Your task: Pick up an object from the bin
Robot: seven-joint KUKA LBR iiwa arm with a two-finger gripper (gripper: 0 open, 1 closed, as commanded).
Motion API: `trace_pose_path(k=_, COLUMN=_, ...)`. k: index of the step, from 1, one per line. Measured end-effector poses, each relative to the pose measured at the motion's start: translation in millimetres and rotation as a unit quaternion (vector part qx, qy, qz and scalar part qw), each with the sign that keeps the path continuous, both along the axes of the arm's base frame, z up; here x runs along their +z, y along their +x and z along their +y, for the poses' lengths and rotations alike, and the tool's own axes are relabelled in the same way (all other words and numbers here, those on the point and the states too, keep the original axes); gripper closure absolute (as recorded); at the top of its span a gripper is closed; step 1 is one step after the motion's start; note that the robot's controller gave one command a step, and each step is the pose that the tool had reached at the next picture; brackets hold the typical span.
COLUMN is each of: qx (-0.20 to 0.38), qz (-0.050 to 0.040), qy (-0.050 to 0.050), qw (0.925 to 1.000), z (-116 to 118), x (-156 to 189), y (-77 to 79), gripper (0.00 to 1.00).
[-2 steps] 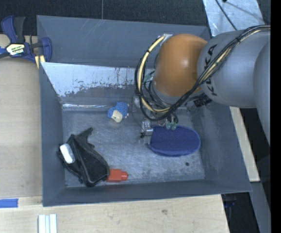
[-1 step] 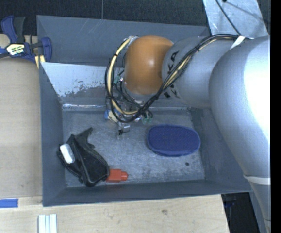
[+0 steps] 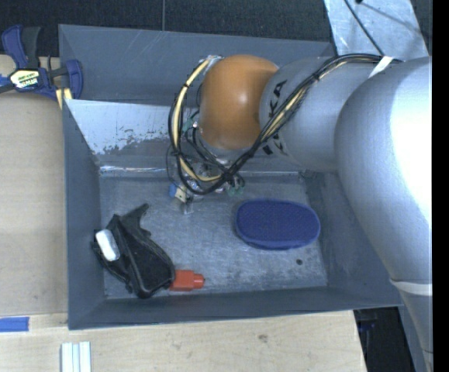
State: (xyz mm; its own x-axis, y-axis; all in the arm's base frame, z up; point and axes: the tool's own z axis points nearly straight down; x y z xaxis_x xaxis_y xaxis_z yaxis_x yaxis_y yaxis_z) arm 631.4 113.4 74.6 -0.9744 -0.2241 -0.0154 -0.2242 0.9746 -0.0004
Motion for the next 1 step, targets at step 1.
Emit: trace_pose_path(k=1, qx=0.022, qz=0.001, qy=-0.001, qw=0.9998, z=5.5, x=206.7, y=-30.5, gripper=1.0)
